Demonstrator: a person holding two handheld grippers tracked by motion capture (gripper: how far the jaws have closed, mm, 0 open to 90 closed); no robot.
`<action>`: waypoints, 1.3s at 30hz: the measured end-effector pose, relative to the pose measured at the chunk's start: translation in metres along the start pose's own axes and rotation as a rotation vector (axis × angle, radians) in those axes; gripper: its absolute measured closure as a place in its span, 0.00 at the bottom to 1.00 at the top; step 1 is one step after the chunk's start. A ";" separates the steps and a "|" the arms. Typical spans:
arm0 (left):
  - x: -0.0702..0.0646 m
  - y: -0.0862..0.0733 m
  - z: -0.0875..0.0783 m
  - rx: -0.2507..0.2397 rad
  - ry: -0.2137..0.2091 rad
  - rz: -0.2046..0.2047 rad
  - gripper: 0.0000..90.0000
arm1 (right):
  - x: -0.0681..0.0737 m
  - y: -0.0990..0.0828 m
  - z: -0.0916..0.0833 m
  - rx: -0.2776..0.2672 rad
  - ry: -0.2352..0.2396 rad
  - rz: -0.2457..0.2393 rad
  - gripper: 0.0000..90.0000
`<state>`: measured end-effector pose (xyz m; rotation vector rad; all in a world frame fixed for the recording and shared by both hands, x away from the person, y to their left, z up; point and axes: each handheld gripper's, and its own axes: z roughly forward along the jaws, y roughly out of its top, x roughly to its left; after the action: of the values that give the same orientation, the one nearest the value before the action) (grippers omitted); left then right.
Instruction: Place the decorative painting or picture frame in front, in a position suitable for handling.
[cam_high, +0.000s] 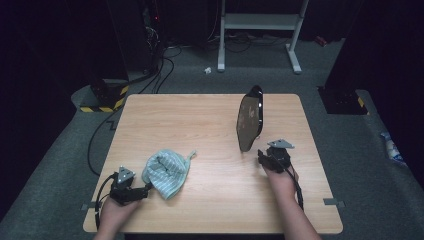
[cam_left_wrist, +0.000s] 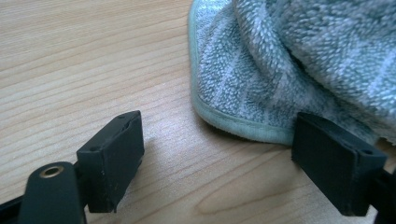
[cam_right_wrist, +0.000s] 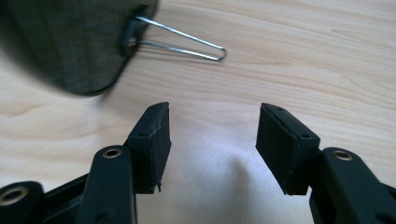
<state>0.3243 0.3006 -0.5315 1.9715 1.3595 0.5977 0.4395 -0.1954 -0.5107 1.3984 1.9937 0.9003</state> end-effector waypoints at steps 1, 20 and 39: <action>0.000 0.000 0.000 0.000 0.000 -0.001 0.19 | 0.002 -0.002 -0.005 -0.008 0.006 0.000 0.49; 0.000 0.000 0.000 -0.003 0.006 -0.007 0.20 | 0.037 -0.012 -0.066 -0.197 0.122 -0.009 0.38; 0.000 0.000 0.000 -0.004 0.006 -0.001 0.21 | 0.044 0.034 -0.074 -0.251 0.103 -0.021 0.39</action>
<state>0.3240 0.3009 -0.5313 1.9670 1.3625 0.6062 0.3901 -0.1613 -0.4400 1.2106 1.8878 1.1893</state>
